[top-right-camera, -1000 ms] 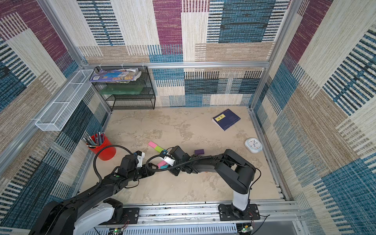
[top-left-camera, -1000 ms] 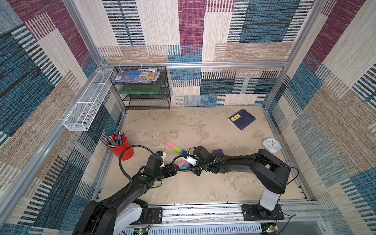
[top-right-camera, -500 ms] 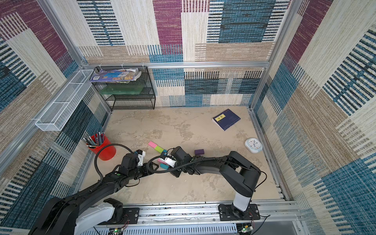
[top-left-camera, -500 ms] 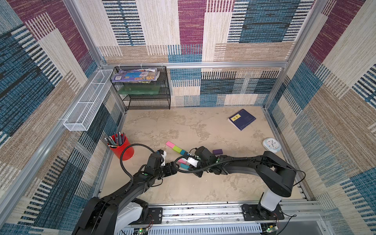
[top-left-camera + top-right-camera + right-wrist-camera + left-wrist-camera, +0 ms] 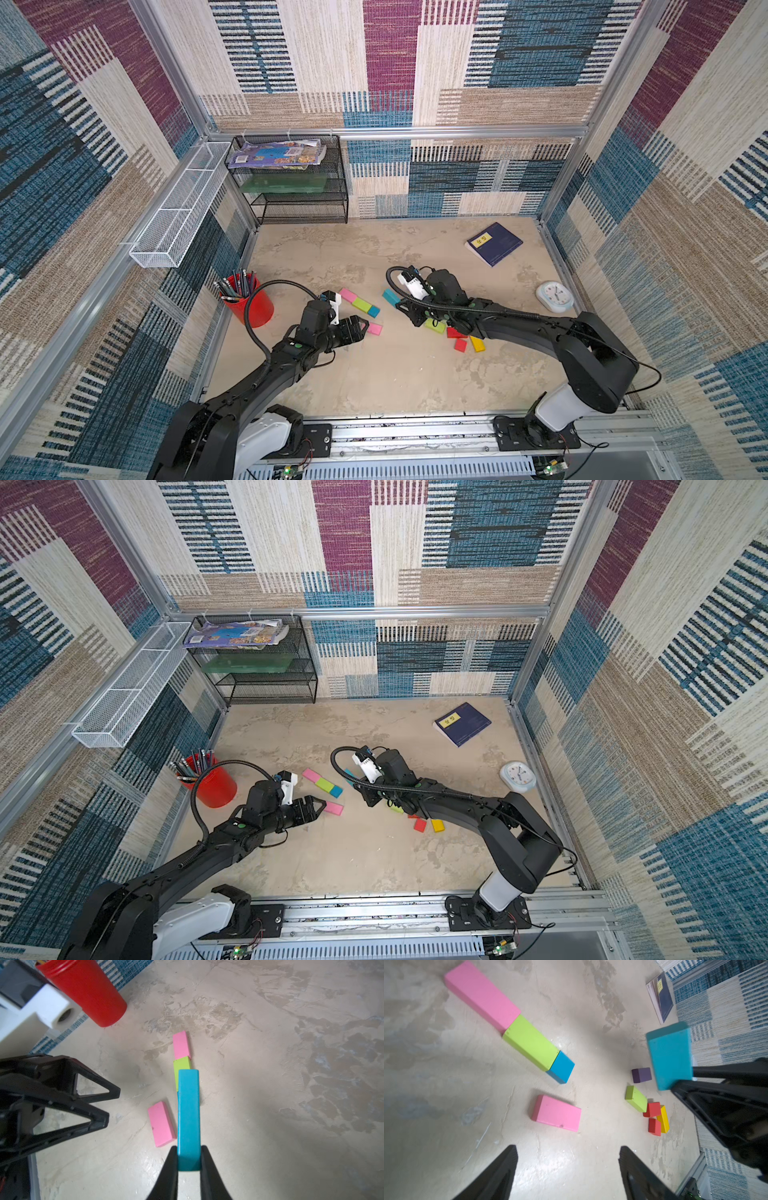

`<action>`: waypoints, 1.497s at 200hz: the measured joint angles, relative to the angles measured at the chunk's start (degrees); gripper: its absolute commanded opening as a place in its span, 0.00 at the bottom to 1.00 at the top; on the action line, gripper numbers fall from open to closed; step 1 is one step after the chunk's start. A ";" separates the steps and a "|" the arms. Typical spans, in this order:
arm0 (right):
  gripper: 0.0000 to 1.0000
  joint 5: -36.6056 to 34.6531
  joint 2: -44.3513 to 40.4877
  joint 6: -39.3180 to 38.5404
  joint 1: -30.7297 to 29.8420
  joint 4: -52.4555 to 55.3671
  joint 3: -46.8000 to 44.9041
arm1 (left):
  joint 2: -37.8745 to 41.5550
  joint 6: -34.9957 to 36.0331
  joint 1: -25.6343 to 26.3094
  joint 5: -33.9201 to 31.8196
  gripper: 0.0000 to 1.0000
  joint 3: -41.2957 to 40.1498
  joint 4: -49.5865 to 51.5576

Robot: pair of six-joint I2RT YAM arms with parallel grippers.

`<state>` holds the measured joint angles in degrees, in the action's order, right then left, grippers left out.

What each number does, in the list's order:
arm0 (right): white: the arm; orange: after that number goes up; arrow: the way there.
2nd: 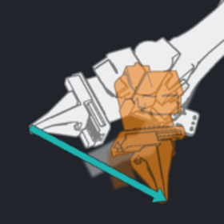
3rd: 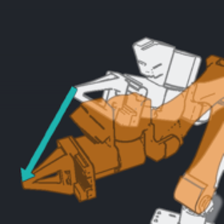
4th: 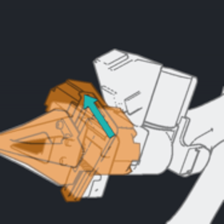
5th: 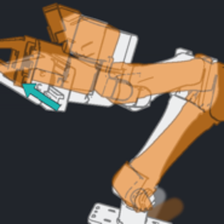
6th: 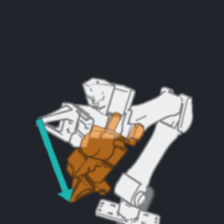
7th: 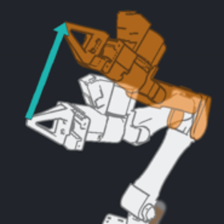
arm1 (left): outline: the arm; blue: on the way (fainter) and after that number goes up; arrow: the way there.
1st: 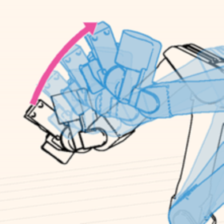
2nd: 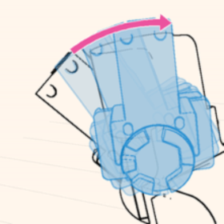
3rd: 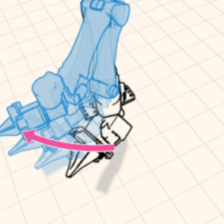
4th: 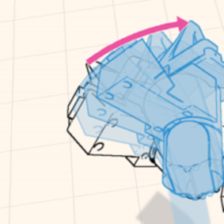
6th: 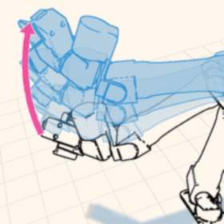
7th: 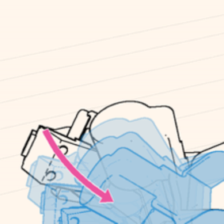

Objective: Assemble the letter v with building blocks
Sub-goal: Pick up the building block from the center of the board, then place the building block at the center of the board.

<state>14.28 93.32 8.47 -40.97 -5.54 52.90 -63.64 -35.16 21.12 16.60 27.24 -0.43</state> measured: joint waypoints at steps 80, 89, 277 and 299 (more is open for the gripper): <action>0.18 -0.98 8.90 21.35 1.95 -7.67 0.63 | -9.11 6.29 0.00 -2.89 0.68 14.60 9.60; 0.18 -0.96 10.08 23.85 1.70 -8.96 0.63 | -10.69 7.17 0.00 -2.93 0.66 16.48 10.64; 0.38 -14.43 18.43 45.90 -3.67 -18.03 0.46 | -40.81 19.93 4.55 -8.90 0.19 46.95 28.85; 0.42 -14.67 17.51 46.16 -3.89 -17.70 -0.09 | -41.48 20.81 4.61 -8.92 0.13 48.15 30.05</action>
<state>-0.38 110.83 54.63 -44.86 -23.24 52.82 -105.12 -14.35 25.74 7.68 75.40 29.63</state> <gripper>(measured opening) 0.415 0.154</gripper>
